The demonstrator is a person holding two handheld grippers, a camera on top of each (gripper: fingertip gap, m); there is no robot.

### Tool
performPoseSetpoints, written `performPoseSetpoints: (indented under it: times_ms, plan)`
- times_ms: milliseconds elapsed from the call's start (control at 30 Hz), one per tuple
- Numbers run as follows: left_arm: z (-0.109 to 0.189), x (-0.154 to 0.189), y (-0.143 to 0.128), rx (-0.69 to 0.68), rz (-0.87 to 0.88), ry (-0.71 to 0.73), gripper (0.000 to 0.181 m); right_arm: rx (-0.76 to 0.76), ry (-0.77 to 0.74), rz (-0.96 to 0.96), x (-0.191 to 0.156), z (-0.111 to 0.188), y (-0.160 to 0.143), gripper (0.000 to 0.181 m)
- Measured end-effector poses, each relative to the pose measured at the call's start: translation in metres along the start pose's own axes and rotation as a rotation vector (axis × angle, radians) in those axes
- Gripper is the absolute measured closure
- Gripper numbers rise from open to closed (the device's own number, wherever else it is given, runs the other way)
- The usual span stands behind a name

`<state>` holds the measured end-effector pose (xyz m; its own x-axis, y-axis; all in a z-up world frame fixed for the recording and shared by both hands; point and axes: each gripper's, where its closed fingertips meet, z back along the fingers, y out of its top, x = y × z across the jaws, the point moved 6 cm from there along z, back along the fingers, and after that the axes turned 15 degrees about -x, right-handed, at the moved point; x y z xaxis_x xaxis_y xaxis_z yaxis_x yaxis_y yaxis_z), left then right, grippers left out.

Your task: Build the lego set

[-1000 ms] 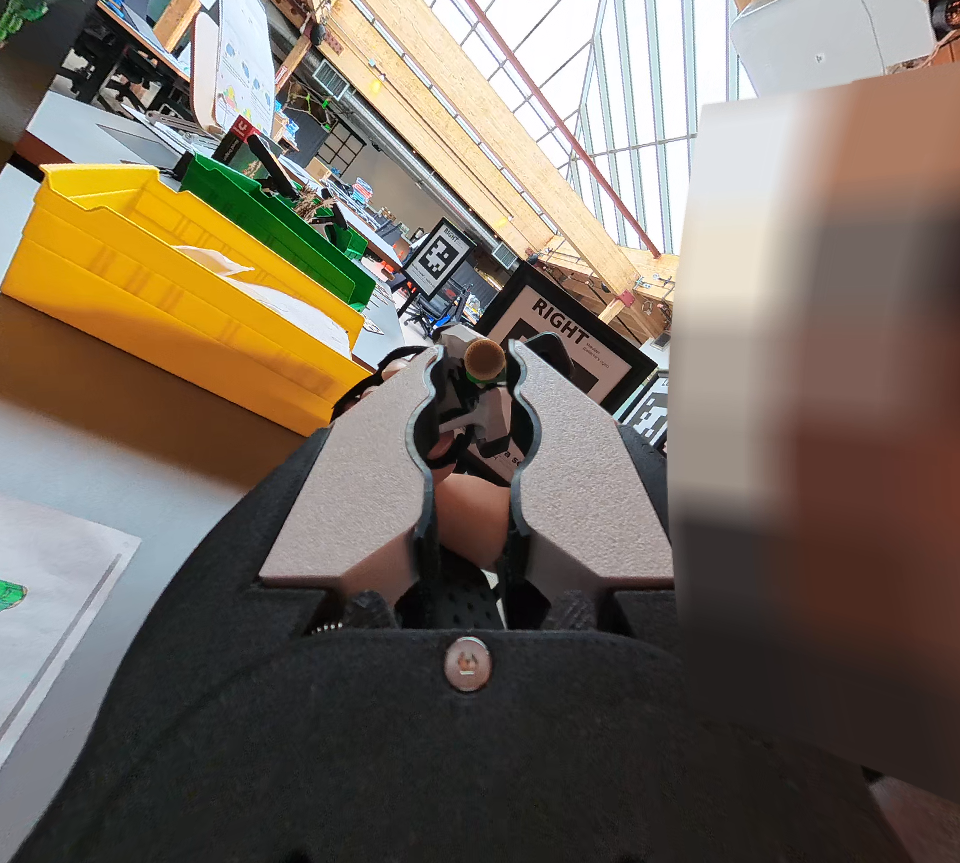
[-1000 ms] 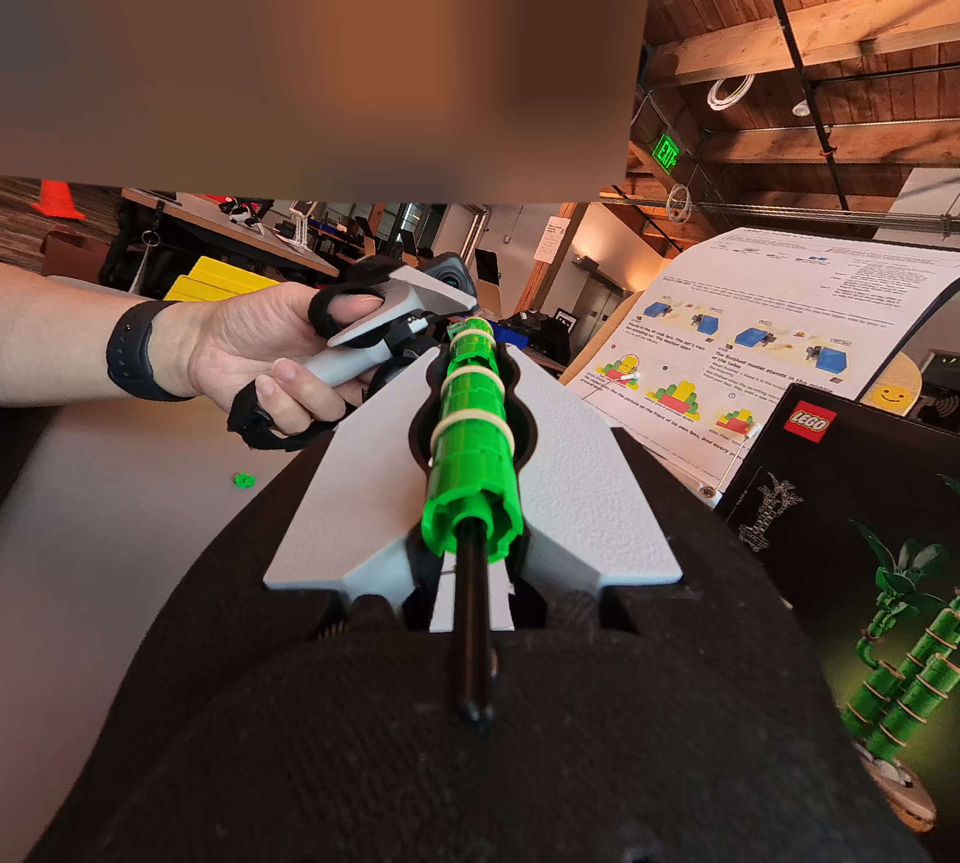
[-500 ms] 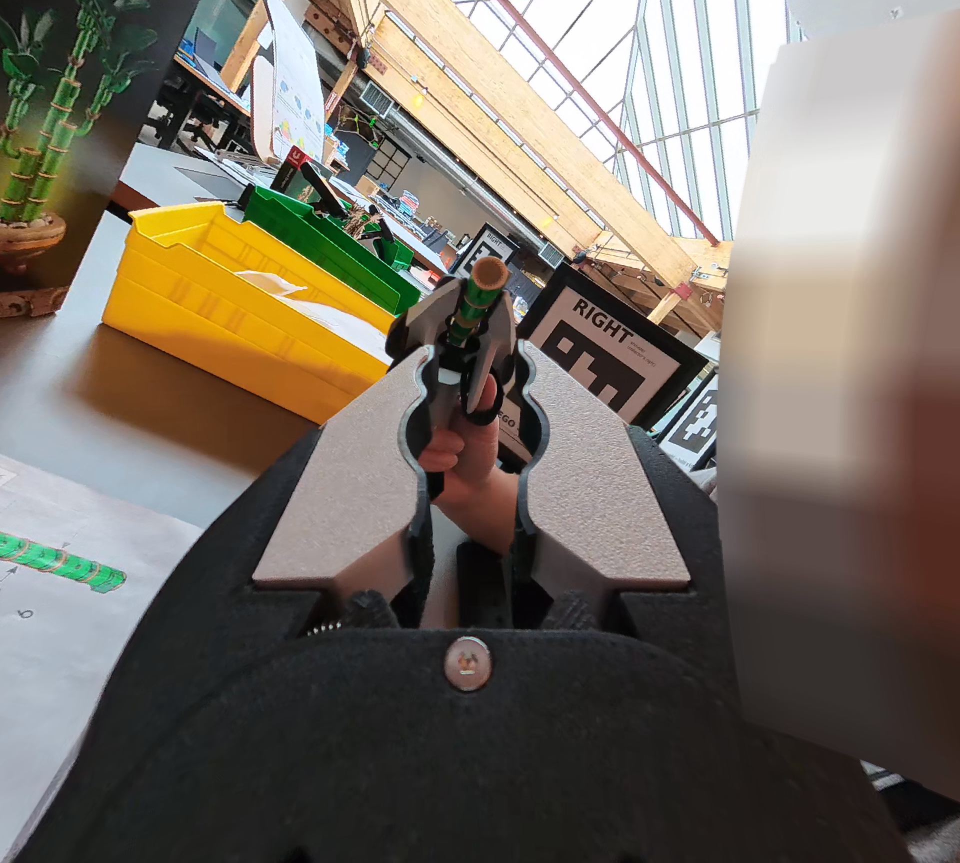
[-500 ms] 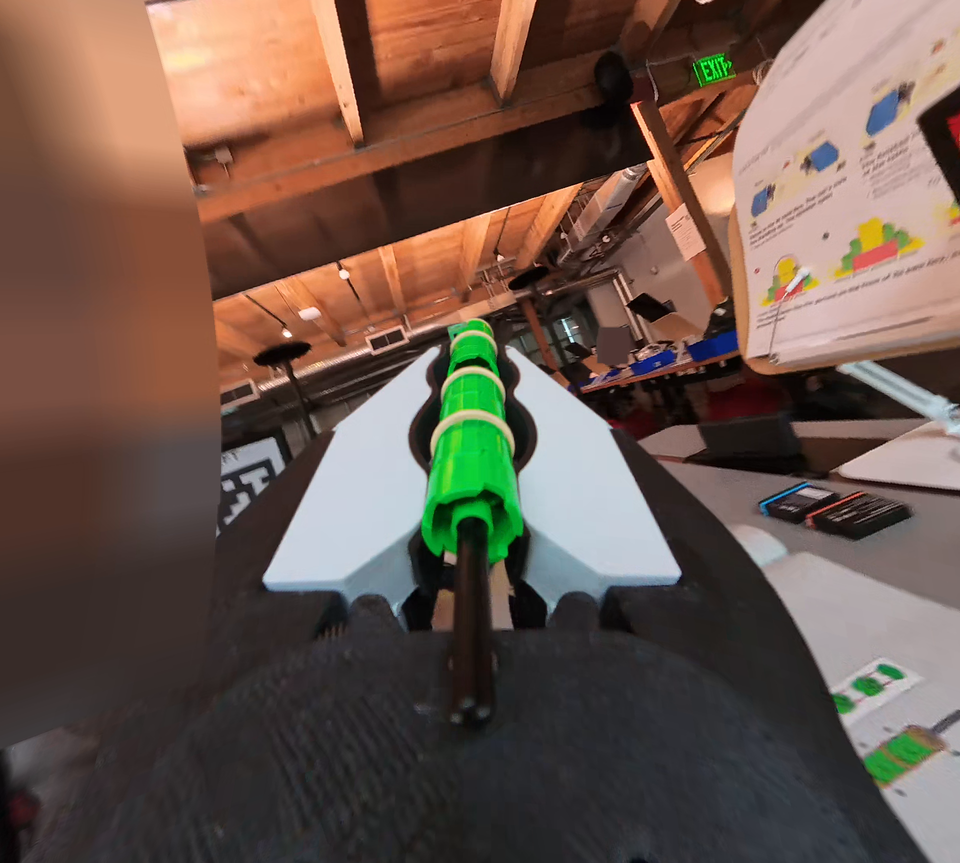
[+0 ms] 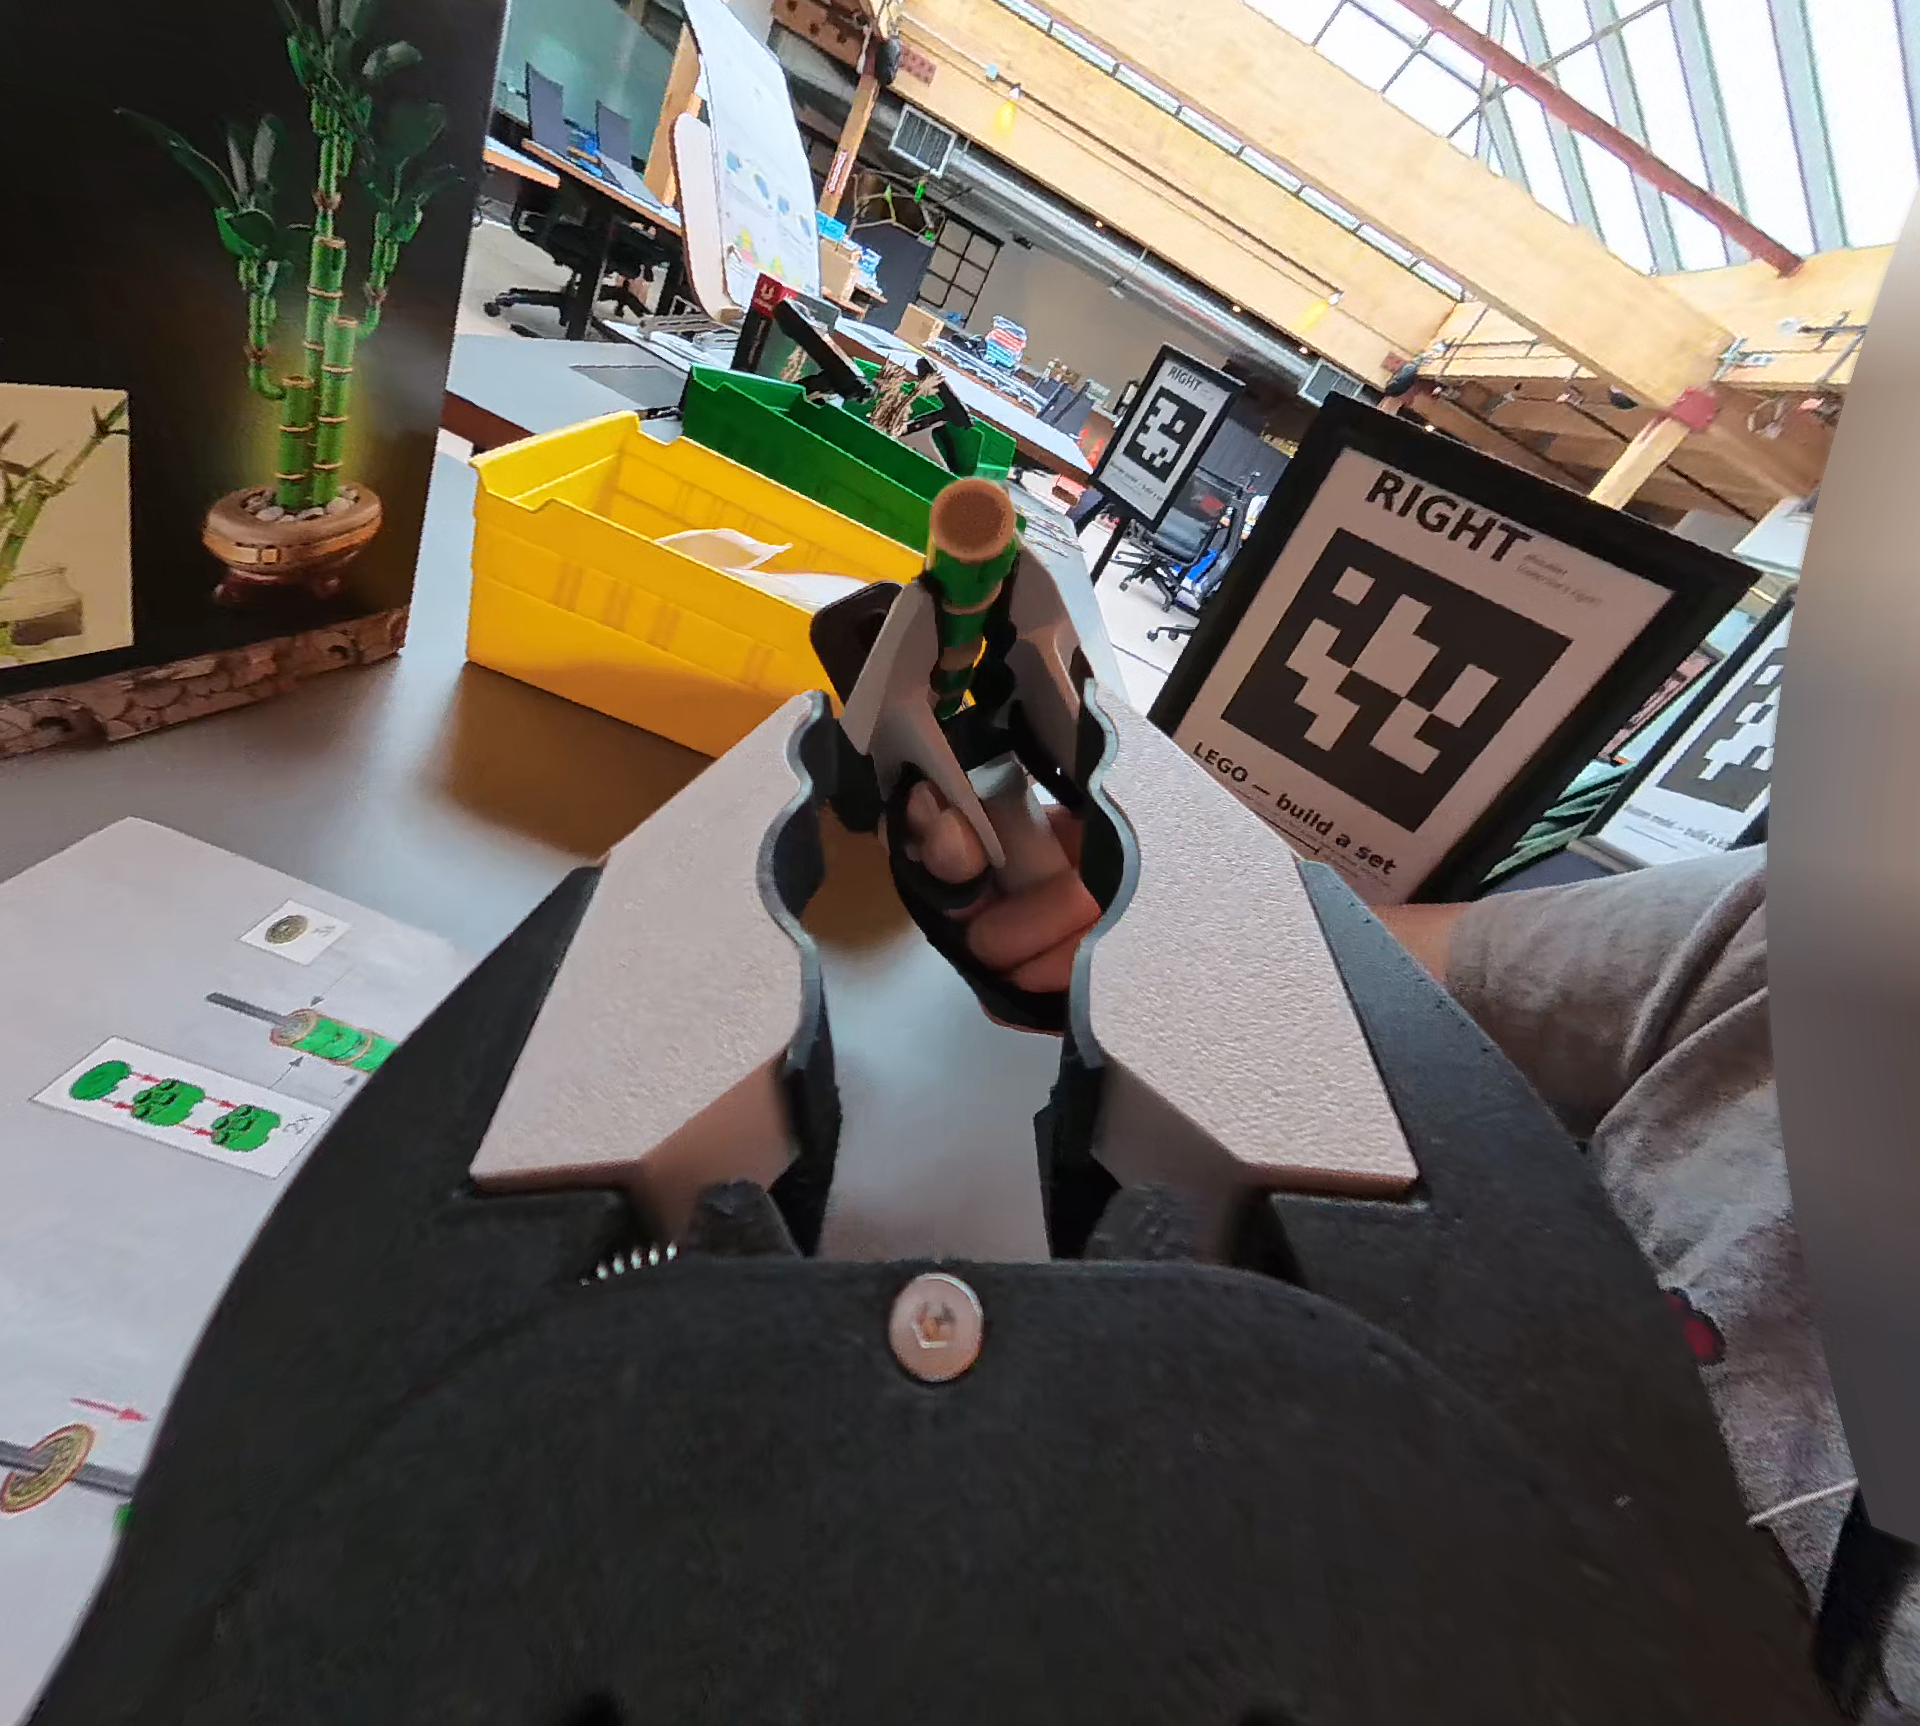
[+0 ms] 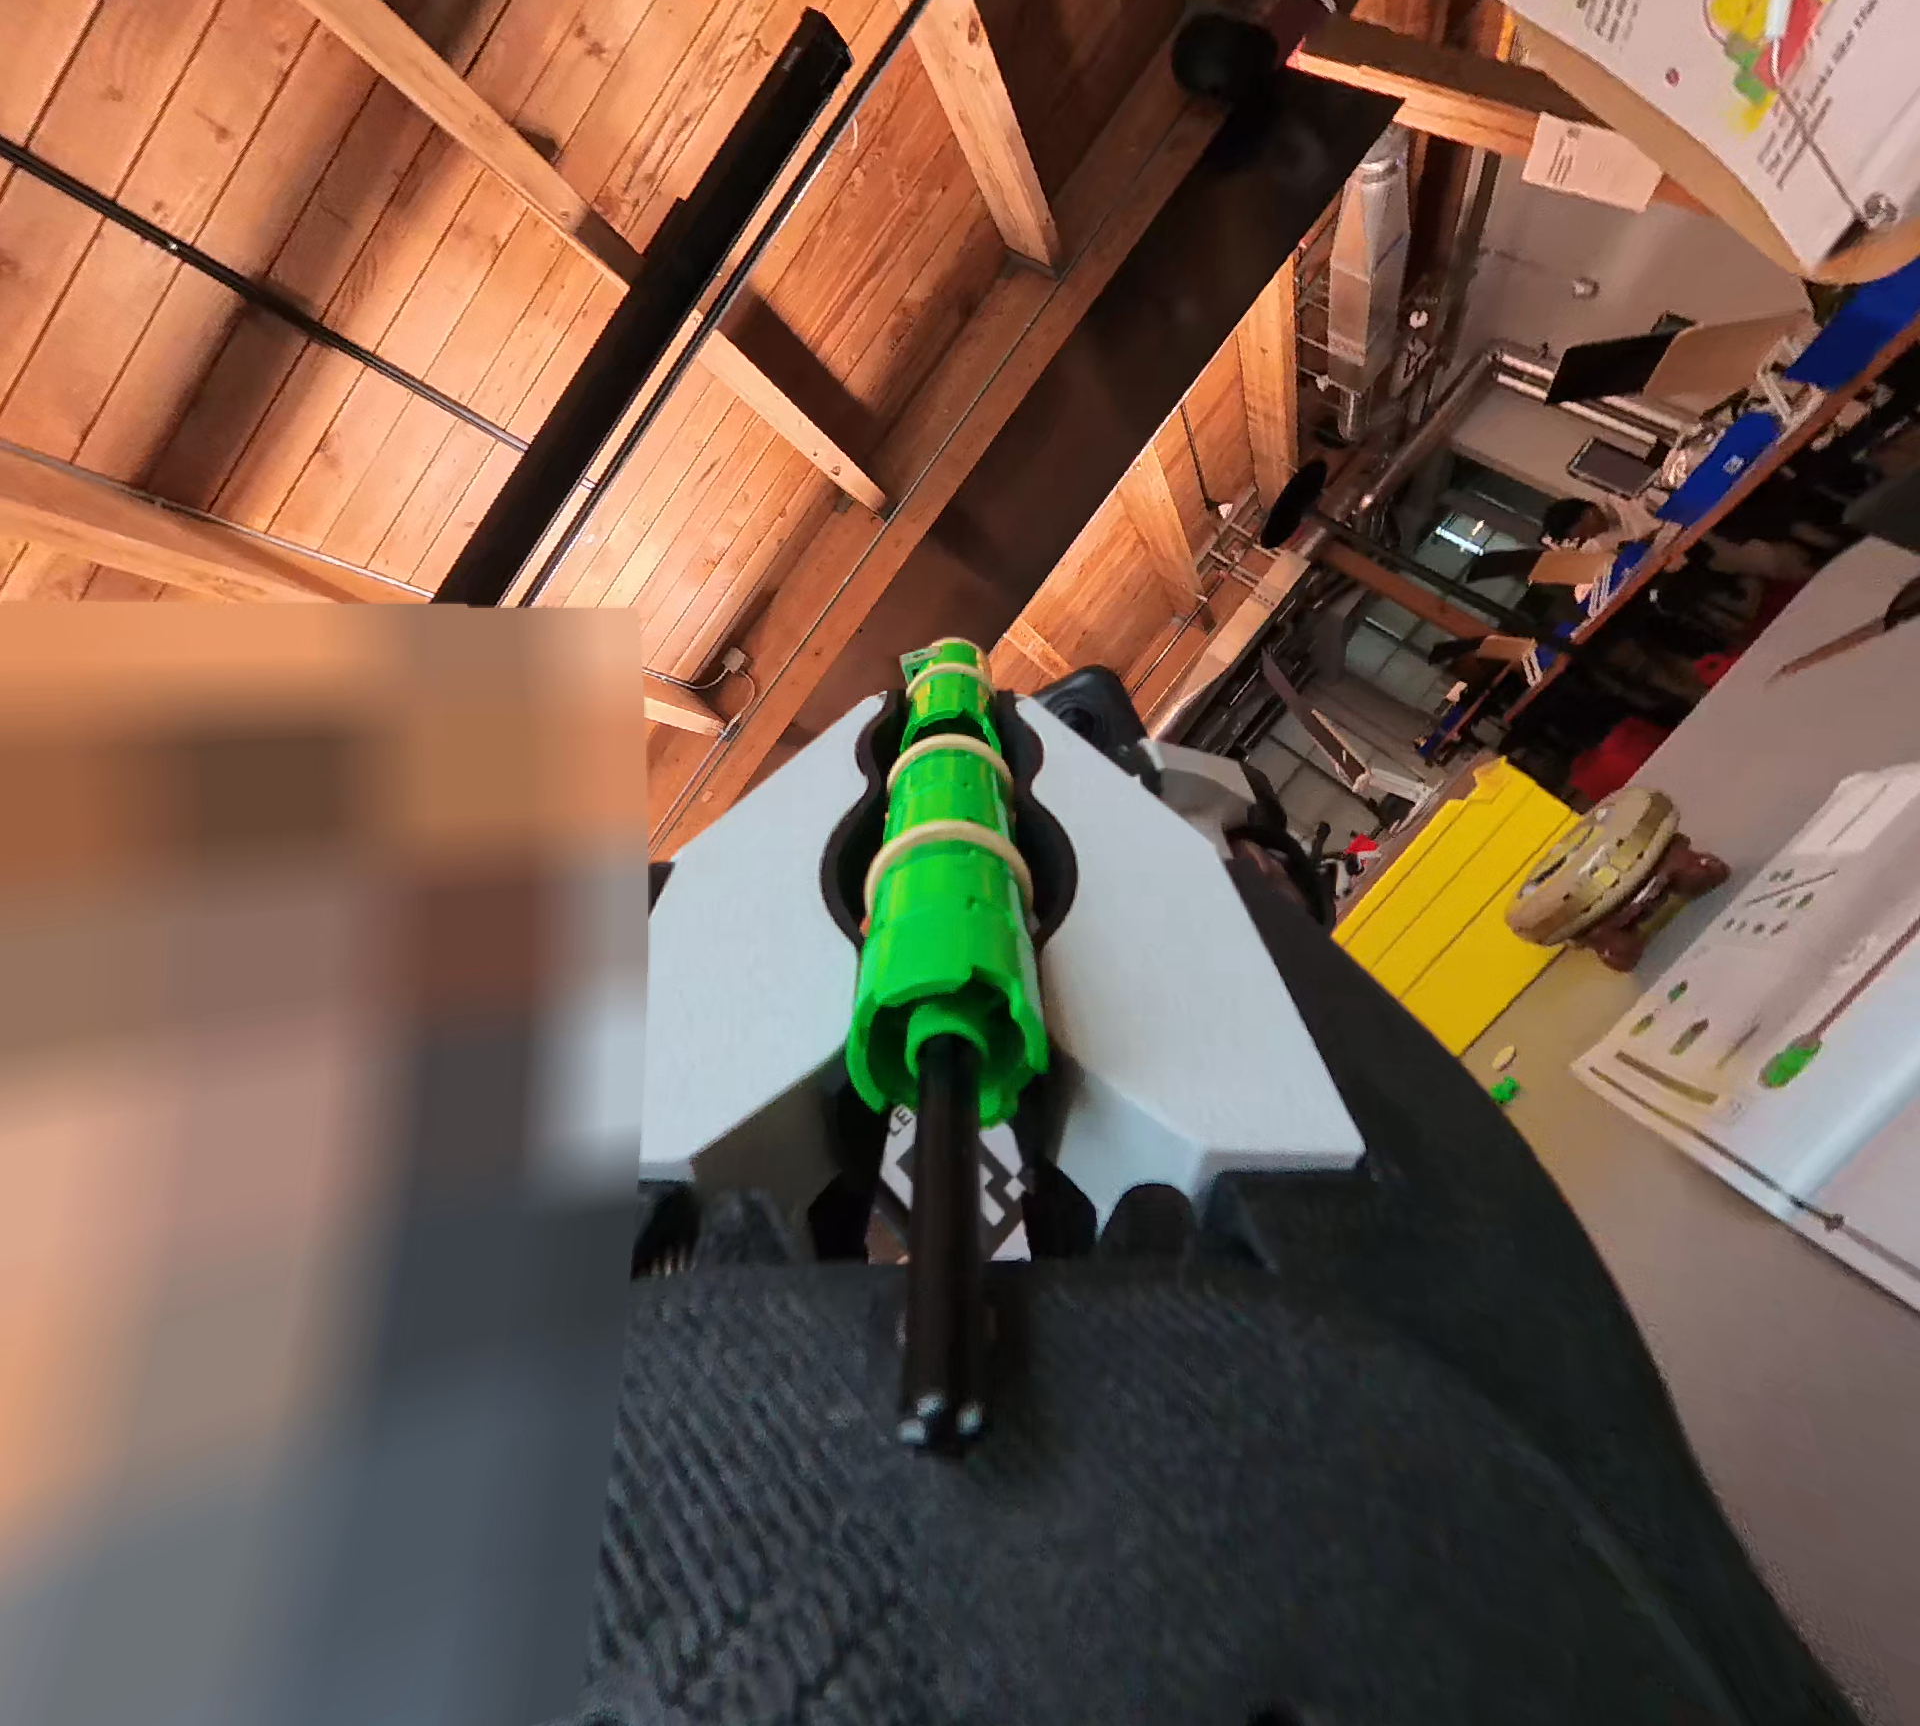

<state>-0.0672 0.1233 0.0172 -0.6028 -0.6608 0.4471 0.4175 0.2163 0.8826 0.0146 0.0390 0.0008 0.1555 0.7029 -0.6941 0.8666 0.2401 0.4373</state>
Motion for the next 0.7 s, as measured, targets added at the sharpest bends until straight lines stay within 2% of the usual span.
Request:
performPoseSetpoints:
  times_ms: [100,233,300,367,500,700]
  plan:
    - [0.009,-0.008,0.001,-0.014,-0.068,0.064,0.134,-0.024,-0.035,-0.064,0.01,0.001,-0.002,0.166]
    - [0.024,-0.019,-0.003,-0.103,-0.354,0.279,0.128,-0.079,-0.1,-0.146,0.024,0.002,-0.008,0.166]
    - [0.024,-0.017,-0.007,-0.169,-0.468,0.323,0.126,-0.133,-0.13,-0.193,0.031,0.0,-0.014,0.166]
    - [0.022,-0.012,-0.011,-0.22,-0.533,0.329,0.124,-0.173,-0.153,-0.223,0.037,-0.002,-0.02,0.166]
    - [0.016,-0.007,-0.019,-0.284,-0.585,0.297,0.13,-0.235,-0.16,-0.282,0.044,-0.005,-0.031,0.166]
    - [0.01,-0.011,-0.032,-0.373,-0.655,0.326,0.151,-0.325,-0.146,-0.329,0.046,-0.01,-0.042,0.165]
